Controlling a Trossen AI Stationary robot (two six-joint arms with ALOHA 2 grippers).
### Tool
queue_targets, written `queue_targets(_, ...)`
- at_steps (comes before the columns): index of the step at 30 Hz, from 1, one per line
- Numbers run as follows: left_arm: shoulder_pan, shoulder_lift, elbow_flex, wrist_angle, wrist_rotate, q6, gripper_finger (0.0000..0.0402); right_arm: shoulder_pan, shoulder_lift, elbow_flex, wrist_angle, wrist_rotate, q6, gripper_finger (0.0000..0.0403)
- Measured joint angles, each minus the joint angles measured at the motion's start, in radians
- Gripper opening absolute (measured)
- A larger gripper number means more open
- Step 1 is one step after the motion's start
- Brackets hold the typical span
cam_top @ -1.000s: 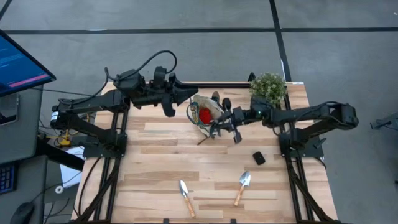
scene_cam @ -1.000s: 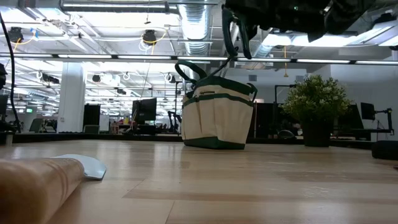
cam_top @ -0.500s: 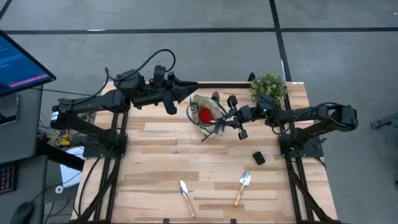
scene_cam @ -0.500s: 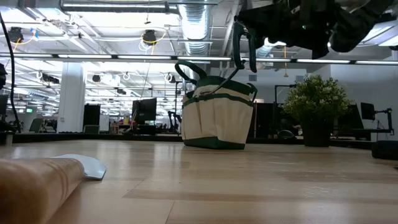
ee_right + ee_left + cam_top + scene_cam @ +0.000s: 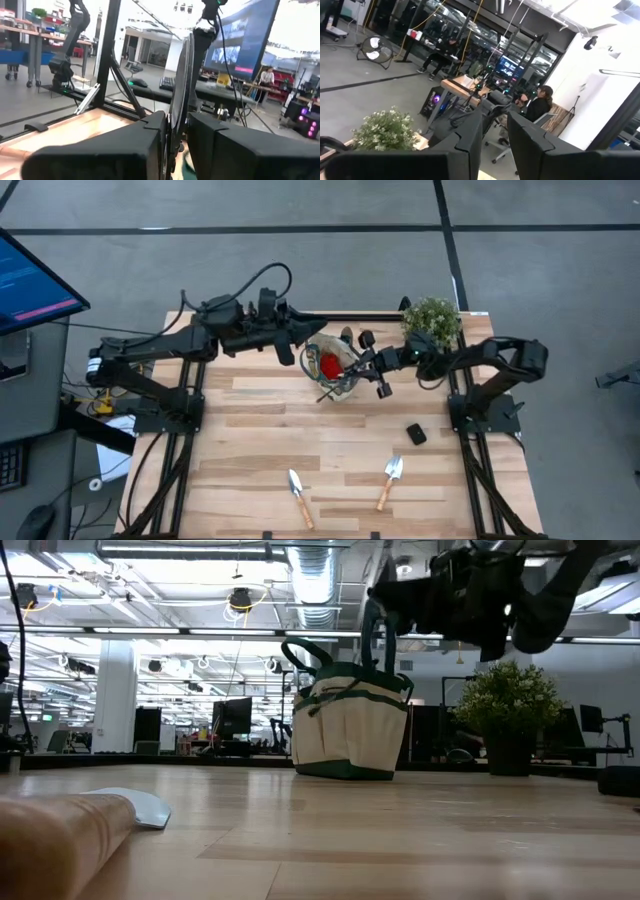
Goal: Pick & Place Garden tools in Gardening bag
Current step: Put the green shear scissors into the green gardening bag
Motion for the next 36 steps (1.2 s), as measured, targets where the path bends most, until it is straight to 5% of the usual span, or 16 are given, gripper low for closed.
queue_targets(13, 0.000, 0.019, 0.000, 0.000, 0.000, -0.002, 0.0092, -0.002, 0.130, 0.000, 0.059, -0.006, 0.000, 0.0046)
queue_targets(28, 0.000, 0.019, 0.000, 0.000, 0.000, 0.000, 0.0092, -0.018, 0.064, 0.000, 0.117, -0.008, -0.021, 0.0046)
queue_targets(36, 0.000, 0.021, 0.000, 0.000, 0.000, 0.001, 0.0092, -0.012, 0.166, 0.000, 0.099, -0.001, -0.039, 0.0046)
